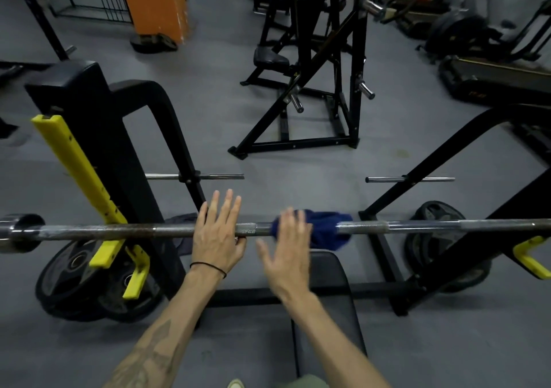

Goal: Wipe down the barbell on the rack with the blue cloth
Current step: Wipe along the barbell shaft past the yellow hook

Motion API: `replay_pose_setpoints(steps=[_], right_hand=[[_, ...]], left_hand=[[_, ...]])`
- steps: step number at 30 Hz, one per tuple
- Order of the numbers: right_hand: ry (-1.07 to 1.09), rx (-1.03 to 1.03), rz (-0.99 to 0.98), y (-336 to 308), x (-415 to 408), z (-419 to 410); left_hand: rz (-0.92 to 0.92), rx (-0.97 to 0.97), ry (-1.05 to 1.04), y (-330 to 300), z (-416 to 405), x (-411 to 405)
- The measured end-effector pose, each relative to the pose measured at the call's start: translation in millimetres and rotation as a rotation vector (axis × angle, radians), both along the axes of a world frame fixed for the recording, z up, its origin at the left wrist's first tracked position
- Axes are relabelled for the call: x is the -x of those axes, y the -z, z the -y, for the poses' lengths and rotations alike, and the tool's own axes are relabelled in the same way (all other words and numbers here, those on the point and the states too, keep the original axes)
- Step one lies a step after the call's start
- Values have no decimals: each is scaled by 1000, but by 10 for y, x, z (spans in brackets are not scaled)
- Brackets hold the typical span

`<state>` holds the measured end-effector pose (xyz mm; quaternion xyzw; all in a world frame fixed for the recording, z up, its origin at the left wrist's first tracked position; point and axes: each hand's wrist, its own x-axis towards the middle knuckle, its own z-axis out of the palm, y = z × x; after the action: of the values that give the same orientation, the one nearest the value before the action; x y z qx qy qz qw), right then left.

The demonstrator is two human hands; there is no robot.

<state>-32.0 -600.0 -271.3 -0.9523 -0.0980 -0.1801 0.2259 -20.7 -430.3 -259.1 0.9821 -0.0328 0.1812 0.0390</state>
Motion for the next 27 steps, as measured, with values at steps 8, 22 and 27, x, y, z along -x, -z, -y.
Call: replay_pose_setpoints(steps=[8,22,27], right_hand=[[57,97,91,21,-113,897],[121,65,102,30,-160,930],[-63,8,32,3,-33,-40]], left_hand=[[-4,1,-17,-14,16,-11],[-11,-148,37,-144,-50,-141],[-757,-89,38,-620,-96,-472]])
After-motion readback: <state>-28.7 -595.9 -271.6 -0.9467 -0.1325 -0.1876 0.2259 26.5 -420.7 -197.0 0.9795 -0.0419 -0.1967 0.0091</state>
